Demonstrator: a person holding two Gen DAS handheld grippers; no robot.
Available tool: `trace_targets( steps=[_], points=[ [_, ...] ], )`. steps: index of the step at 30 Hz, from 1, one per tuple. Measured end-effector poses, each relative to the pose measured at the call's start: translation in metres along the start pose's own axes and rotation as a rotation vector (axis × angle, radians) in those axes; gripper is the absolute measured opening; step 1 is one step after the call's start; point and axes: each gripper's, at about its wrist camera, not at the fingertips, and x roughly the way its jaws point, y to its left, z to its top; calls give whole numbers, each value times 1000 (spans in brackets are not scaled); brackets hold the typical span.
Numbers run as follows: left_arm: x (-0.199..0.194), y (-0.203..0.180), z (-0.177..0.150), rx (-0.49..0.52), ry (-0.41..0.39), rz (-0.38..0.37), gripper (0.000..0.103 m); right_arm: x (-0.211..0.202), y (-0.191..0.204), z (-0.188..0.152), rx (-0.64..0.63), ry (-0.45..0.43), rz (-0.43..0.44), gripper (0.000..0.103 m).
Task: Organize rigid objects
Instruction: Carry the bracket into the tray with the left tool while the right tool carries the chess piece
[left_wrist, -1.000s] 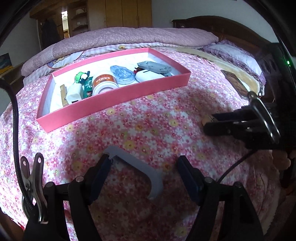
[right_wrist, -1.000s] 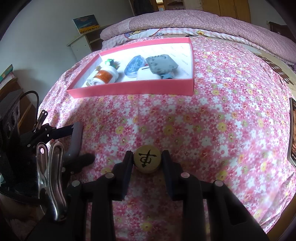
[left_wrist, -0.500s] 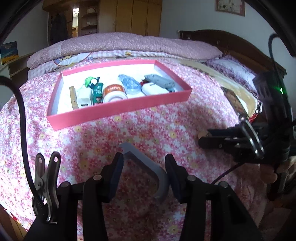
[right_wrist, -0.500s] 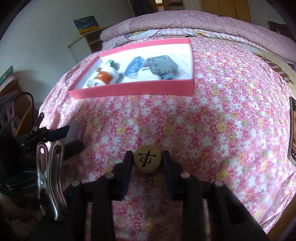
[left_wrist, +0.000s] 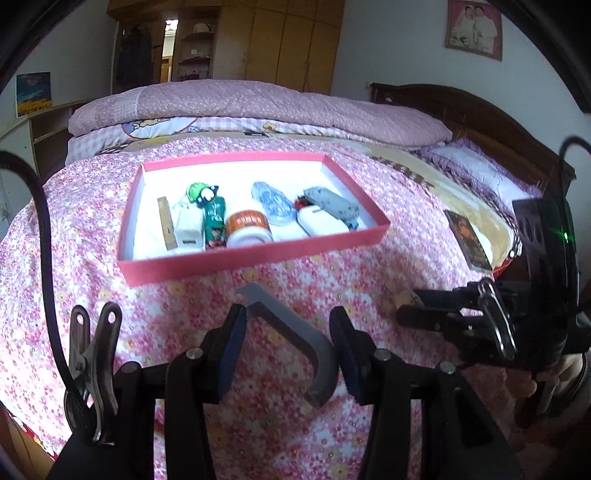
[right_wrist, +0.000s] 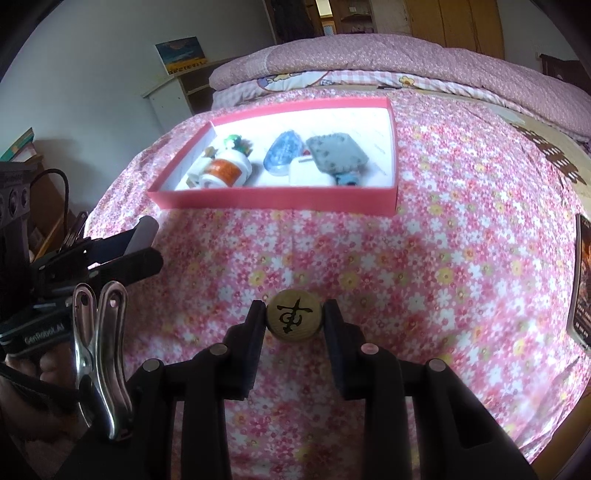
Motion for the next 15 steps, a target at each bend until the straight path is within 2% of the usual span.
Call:
trace_targets(
  steps=[7, 15],
  points=[
    [-8, 3, 20, -5, -42, 13, 49, -9, 3, 15, -25, -42, 0, 33],
    [-1, 4, 52, 15, -71, 67, 49, -19, 5, 46, -56, -104, -5, 32]
  ],
)
